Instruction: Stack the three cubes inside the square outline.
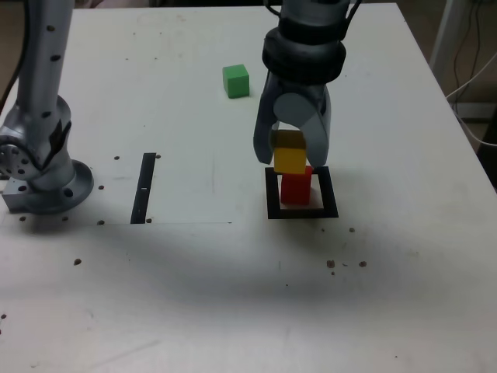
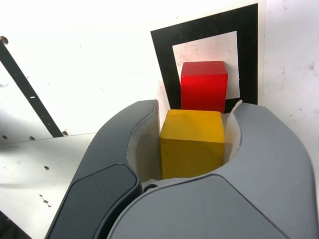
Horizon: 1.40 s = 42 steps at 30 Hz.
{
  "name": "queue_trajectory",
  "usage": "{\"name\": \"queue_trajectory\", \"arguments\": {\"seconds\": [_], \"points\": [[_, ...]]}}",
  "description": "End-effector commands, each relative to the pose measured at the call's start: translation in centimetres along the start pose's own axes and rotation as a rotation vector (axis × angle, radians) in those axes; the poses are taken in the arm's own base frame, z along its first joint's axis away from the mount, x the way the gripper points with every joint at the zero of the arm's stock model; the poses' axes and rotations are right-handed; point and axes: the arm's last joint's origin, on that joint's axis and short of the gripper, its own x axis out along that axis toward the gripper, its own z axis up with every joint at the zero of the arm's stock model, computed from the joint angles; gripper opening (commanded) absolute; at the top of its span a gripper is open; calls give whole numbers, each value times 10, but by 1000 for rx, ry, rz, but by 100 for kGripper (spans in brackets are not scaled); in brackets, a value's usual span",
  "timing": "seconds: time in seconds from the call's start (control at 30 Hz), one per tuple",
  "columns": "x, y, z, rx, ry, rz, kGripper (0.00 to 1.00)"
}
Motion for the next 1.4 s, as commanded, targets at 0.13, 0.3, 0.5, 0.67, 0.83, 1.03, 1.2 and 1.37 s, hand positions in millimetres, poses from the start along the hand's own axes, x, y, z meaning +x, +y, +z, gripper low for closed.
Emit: {"name": "queue_trajectory", "arguments": {"seconds": [0.13, 0.3, 0.5, 0.67, 0.83, 1.03, 1.2, 1.37], "points": [[8, 2, 6, -6, 16, 0, 33], [13, 7, 8, -16, 27, 0, 33], [19, 11, 12, -20, 34, -2, 33], [21, 12, 13, -20, 32, -1, 33], [23, 11, 14, -12, 30, -7, 59], [29, 11, 16, -8, 32, -17, 99], [32, 12, 15, -11, 37, -20, 99], [29, 14, 14, -13, 29, -17, 99]]}}
